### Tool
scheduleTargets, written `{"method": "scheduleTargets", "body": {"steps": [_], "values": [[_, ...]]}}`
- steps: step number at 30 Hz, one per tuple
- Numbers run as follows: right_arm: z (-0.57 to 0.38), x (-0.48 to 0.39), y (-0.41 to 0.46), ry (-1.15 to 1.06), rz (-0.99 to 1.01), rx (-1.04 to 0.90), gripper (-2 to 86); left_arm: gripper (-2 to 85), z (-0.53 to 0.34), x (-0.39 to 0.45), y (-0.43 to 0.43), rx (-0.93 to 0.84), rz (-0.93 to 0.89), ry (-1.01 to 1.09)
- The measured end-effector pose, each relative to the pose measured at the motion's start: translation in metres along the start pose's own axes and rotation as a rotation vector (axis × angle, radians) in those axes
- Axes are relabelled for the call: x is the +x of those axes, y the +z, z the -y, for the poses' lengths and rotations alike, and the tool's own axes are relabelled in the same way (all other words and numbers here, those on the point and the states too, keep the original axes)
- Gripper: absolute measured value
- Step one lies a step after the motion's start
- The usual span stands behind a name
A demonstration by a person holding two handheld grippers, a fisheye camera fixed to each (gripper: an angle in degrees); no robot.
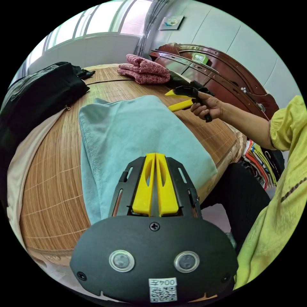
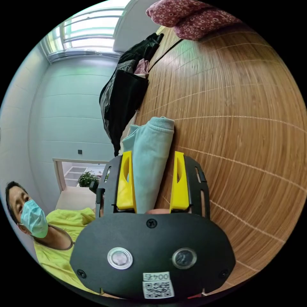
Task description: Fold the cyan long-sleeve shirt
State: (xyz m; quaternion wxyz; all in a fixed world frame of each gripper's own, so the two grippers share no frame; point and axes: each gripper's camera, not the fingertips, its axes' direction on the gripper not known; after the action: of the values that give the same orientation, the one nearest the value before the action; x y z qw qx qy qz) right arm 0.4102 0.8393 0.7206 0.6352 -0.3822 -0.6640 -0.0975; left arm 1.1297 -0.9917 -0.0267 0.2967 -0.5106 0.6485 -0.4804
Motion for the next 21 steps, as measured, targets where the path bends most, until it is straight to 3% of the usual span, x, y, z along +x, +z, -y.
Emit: {"method": "scheduleTargets", "body": {"steps": [5, 8, 11, 14, 17, 21], "values": [[0.019, 0.031, 0.003, 0.036, 0.077, -0.049, 13.9, 0.2, 0.01, -0.019, 0.027, 0.012, -0.071, -0.195], [0.03, 0.044, -0.001, 0.075, 0.122, -0.053, 13.2, 0.2, 0.05, -0.023, 0.018, 0.034, -0.078, -0.203], [0.04, 0.048, -0.002, 0.1, 0.092, -0.064, 8.9, 0.2, 0.105, -0.037, 0.018, 0.088, 0.002, -0.131], [0.046, 0.039, -0.004, 0.099, -0.013, -0.068, 6.7, 0.1, 0.144, -0.078, 0.067, 0.001, 0.085, -0.17], [0.054, 0.024, -0.012, 0.068, -0.122, -0.059, 6.4, 0.1, 0.168, -0.116, 0.119, -0.091, 0.085, -0.259], [0.088, 0.031, -0.053, 0.073, -0.149, 0.048, 6.6, 0.1, 0.208, -0.128, 0.148, -0.064, 0.083, -0.217]]}}
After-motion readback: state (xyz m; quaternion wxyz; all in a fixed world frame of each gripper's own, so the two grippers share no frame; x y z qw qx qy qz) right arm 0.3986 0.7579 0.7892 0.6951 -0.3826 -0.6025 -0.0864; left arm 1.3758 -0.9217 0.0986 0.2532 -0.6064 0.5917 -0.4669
